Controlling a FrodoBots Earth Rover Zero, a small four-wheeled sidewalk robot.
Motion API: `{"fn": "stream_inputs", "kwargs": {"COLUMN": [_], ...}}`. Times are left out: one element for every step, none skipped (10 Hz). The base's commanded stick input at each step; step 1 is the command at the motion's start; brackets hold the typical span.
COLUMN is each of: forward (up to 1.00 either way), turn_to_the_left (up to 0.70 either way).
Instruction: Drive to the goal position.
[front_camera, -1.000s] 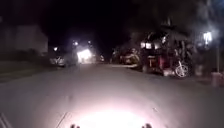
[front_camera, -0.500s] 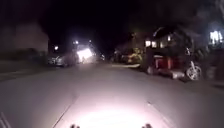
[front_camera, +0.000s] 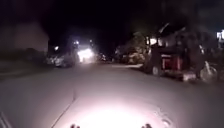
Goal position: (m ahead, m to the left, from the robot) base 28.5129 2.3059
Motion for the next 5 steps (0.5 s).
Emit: {"fn": "stream_inputs", "kwargs": {"forward": [0.85,0.85,0.85,0.85,0.85], "turn_to_the_left": [0.00,0.00,0.00,0.00,0.00]}}
